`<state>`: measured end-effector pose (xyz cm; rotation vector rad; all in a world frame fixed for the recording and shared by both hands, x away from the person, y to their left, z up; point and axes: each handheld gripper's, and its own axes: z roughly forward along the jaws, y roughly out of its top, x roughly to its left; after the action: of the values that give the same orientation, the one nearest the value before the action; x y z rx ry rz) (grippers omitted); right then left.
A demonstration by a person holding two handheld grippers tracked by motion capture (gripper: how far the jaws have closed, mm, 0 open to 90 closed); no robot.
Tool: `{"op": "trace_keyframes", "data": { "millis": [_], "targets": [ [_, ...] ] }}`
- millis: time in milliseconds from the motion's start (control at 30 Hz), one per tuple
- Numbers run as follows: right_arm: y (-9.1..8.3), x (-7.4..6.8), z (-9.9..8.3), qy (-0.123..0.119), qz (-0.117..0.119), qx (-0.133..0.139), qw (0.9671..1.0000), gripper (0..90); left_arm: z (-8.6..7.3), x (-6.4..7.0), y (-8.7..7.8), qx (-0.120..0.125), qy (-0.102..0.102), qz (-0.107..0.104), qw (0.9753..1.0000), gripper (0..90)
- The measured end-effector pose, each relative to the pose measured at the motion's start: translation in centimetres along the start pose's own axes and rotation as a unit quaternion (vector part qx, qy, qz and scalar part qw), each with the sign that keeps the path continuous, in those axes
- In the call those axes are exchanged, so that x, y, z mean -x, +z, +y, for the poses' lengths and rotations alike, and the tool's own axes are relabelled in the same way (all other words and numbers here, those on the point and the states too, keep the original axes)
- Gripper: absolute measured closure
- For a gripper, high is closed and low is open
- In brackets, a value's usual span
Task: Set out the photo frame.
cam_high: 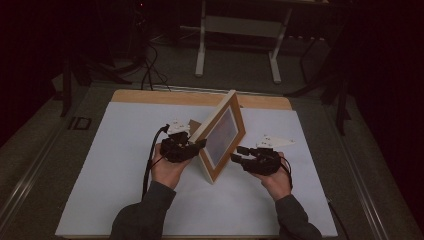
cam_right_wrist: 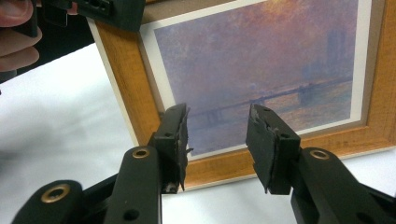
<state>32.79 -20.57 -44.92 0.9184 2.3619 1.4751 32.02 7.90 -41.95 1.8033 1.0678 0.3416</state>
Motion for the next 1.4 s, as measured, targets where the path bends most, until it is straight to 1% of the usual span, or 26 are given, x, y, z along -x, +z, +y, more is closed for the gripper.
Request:
{"op": "trace_keyframes", "data": {
  "millis": [33,167,300,367,467,533,567,733,833,933,967,1000,1033,1067,1133,1167,1400],
  "targets": [
    [0.0,0.0,0.0,0.0,0.0,0.0,1.0,57.7,0.0,-0.1,0.0,0.003,-0.004,0.0,1.0,68.0],
    [-0.1,0.0,0.0,0.0,-0.001,0.001,1.0,57.7,-0.2,-0.4,-0.2,0.014,-0.011,0.012,0.9998,68.4],
    [-0.1,0.1,0.0,0.001,-0.002,0.001,1.0,57.7,-0.3,-0.9,-0.4,0.028,-0.021,0.031,0.9989,69.0],
    [-0.2,0.1,-0.1,0.002,-0.003,0.0,1.0,57.7,-0.4,-1.2,-0.6,0.031,-0.025,0.034,0.9986,69.4],
    [-0.1,0.1,-0.1,0.001,-0.002,0.0,1.0,57.7,-0.3,-1.7,-0.7,0.029,-0.028,0.025,0.9989,69.9],
    [-0.2,0.1,0.0,0.001,-0.002,0.0,1.0,57.7,-0.3,-1.8,-0.8,0.029,-0.028,0.023,0.9989,70.1],
    [-0.2,0.1,0.0,0.0,-0.003,0.0,1.0,57.7,-0.3,-2.2,-0.8,0.028,-0.029,0.012,0.9991,70.2],
    [-0.3,0.2,0.1,0.0,-0.004,0.0,1.0,57.7,-0.2,-2.7,-1.0,0.022,-0.025,-0.001,0.9994,70.5],
    [-0.3,0.2,0.1,0.001,-0.005,0.0,1.0,57.6,-0.2,-3.1,-1.1,0.021,-0.025,-0.016,0.9994,70.6],
    [-0.4,0.3,0.1,0.0,-0.006,0.0,1.0,57.6,-0.2,-3.6,-1.1,0.019,-0.033,-0.036,0.9986,71.0],
    [-0.4,0.3,0.1,0.0,-0.006,0.0,1.0,57.6,-0.2,-3.6,-1.1,0.019,-0.033,-0.036,0.9986,71.2],
    [-0.4,0.3,0.1,0.0,-0.007,0.0,1.0,57.5,-0.2,-3.8,-1.2,0.019,-0.039,-0.044,0.9981,71.2],
    [-0.4,0.3,0.1,0.0,-0.007,0.0,1.0,57.5,-0.2,-3.8,-1.2,0.019,-0.039,-0.044,0.9981,71.4],
    [-0.5,0.4,0.2,0.0,-0.008,0.001,1.0,57.5,-0.2,-4.3,-1.3,0.018,-0.044,-0.056,0.9973,71.7],
    [-0.5,0.4,0.2,0.0,-0.009,0.002,1.0,57.4,-0.2,-4.5,-1.4,0.017,-0.045,-0.058,0.9971,71.9],
    [-0.5,0.4,0.3,-0.001,-0.009,0.003,1.0,57.5,-0.2,-4.7,-1.5,0.016,-0.047,-0.064,0.9968,72.0],
    [-0.4,0.4,0.4,-0.002,-0.011,0.003,0.9999,57.4,-0.2,-5.3,-1.7,0.012,-0.048,-0.076,0.9959,72.2]
  ]
}}
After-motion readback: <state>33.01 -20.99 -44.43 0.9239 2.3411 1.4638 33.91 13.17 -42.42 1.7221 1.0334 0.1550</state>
